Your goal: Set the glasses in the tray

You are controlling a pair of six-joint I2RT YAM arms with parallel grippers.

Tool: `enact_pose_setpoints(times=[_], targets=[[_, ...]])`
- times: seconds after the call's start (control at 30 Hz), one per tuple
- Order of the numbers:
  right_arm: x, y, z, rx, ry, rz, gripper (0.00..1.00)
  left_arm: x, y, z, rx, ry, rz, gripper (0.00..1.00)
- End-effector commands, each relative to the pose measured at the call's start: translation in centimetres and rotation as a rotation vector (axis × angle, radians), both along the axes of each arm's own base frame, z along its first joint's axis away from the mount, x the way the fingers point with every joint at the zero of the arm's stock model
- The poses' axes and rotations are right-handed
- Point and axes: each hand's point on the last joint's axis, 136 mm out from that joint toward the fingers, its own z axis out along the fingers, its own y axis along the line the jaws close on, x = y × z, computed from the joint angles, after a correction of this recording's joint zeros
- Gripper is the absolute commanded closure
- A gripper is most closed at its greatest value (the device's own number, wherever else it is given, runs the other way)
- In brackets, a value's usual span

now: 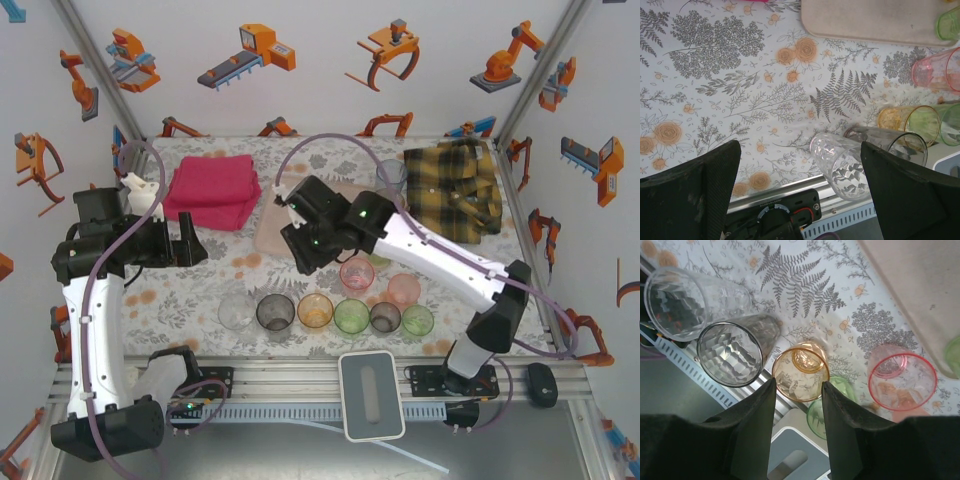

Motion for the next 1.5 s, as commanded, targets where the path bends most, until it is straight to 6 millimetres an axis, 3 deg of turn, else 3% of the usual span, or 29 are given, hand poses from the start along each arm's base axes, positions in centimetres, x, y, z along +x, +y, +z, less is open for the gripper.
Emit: enact_pose_setpoints(times=[0.0,0.23,0.4,0.8,1.0,1.47], targets=[[0.4,1.3,0.5,0.074,-0.003,-0.020,0.58,-0.2,-0.2,-0.1,-0.016,0.010,-0.003,0.03],[-0.6,3.4,-1.7,0.073,0.060,0.032,0.58,-0.3,-0.1,-0.4,-0.017,0.021,0.000,0.03],[-1.0,4.4,-3.1,0.042,0.082,0.055,0.58,-0.6,-0.9,-0.3,-0.055,0.018,-0.037,0.03],[-3.0,6.4,-5.8,0.010,0.136,0.115,0.58,-0.4,-0.7,-0.5,-0.045,0.023,-0.029,0.03],[-3.7,6.6,-7.4,-0.025,0.143,0.118,0.58,-0.5,-0.7,-0.5,-0.045,0.023,-0.029,0.03],[-2.7,5.6,-9.7,-0.128,0.087,0.083,0.67,-0.4,-0.7,-0.6,-0.049,0.028,-0.029,0.03]])
